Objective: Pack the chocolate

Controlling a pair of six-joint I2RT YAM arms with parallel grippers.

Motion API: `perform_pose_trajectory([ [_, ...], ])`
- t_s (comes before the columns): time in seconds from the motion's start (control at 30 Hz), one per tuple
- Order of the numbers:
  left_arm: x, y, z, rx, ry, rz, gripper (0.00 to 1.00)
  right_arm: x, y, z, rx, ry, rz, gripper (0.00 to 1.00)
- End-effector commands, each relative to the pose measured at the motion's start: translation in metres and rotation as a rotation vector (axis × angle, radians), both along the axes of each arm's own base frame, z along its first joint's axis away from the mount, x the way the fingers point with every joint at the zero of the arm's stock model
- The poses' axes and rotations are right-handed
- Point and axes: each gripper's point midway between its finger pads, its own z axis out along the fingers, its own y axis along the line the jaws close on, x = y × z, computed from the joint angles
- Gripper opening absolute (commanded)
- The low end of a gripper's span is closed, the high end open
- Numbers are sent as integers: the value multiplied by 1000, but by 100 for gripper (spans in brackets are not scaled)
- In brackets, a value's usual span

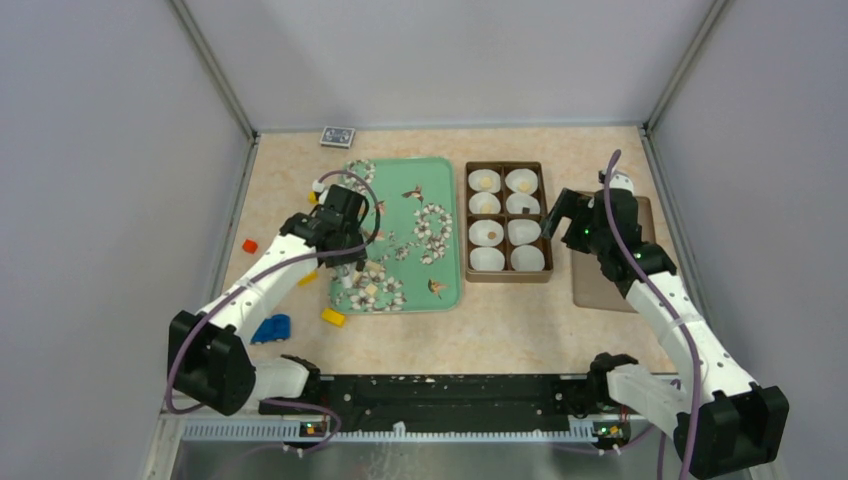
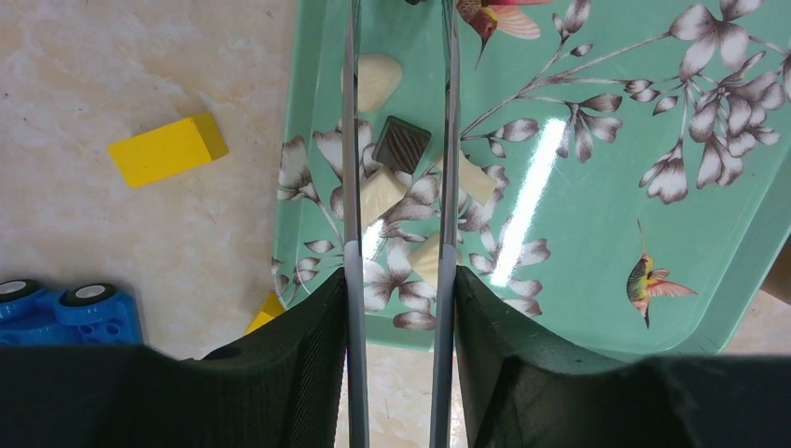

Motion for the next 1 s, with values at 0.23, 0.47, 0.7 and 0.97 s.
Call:
perform_pose_trajectory([
  [0.23,21,-11,-12,-46,-46,-31,47,5,1,16,16,-51,1,95],
  [0.47,19,-11,1,-42,-46,-39,32,3,1,18,18,-56,-3,95],
  [0.7,5,-8,18,-26,-42,-127,24,6,1,19,22,-58,-5,95],
  [0.97,-8,-22,45,-94,-95,-258,23,7,2,20,24,-59,-5,95],
])
